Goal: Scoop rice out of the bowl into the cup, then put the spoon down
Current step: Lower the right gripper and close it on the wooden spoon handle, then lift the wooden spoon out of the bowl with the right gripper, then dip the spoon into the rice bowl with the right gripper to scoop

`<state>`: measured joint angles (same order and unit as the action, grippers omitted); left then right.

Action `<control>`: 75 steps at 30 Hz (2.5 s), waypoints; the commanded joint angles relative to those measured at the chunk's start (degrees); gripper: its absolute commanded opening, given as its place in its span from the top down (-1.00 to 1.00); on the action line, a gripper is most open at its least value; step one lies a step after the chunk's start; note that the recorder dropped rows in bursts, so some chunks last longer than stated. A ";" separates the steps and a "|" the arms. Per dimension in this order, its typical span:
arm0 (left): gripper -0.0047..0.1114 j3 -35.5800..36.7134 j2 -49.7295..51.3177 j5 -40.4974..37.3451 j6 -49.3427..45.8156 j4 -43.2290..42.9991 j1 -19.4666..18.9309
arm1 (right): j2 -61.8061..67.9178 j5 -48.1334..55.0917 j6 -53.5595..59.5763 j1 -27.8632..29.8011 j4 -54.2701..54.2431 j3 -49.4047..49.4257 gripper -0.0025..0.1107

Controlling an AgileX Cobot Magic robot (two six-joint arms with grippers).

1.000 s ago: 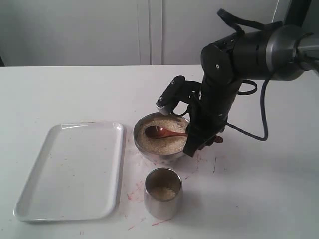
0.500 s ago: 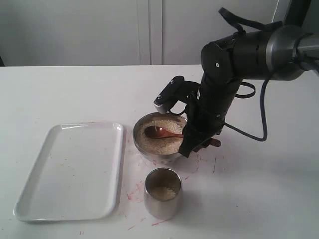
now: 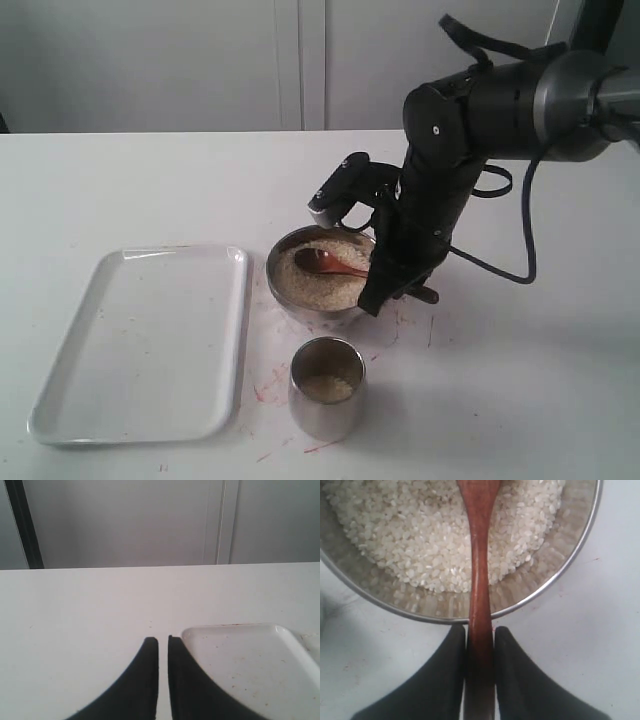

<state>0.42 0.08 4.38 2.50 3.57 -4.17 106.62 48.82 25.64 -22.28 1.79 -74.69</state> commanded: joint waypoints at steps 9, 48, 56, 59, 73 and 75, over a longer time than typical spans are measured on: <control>0.67 -0.42 -0.08 0.17 0.31 0.26 0.32 | -4.83 3.72 -0.23 0.61 0.14 0.04 0.96; 0.67 -0.42 -0.08 0.17 0.31 0.26 0.32 | -18.08 10.66 -18.35 -10.09 16.94 0.04 0.96; 0.67 -0.42 -0.08 0.17 0.31 0.26 0.32 | -9.88 16.74 -32.05 -19.15 43.62 0.16 0.96; 0.67 -0.42 -0.08 0.17 0.31 0.26 0.32 | -7.09 16.85 -32.05 -20.20 45.36 0.16 0.96; 0.67 -0.42 -0.08 0.17 0.31 0.26 0.32 | -6.23 8.58 -40.23 -20.81 59.15 13.35 0.96; 0.67 -0.42 -0.08 0.17 0.31 0.26 0.32 | -7.17 6.20 -43.69 -21.52 61.87 15.32 0.96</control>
<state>0.42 0.08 4.38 2.50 3.57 -4.17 101.17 58.61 -13.03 -42.92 59.24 -61.71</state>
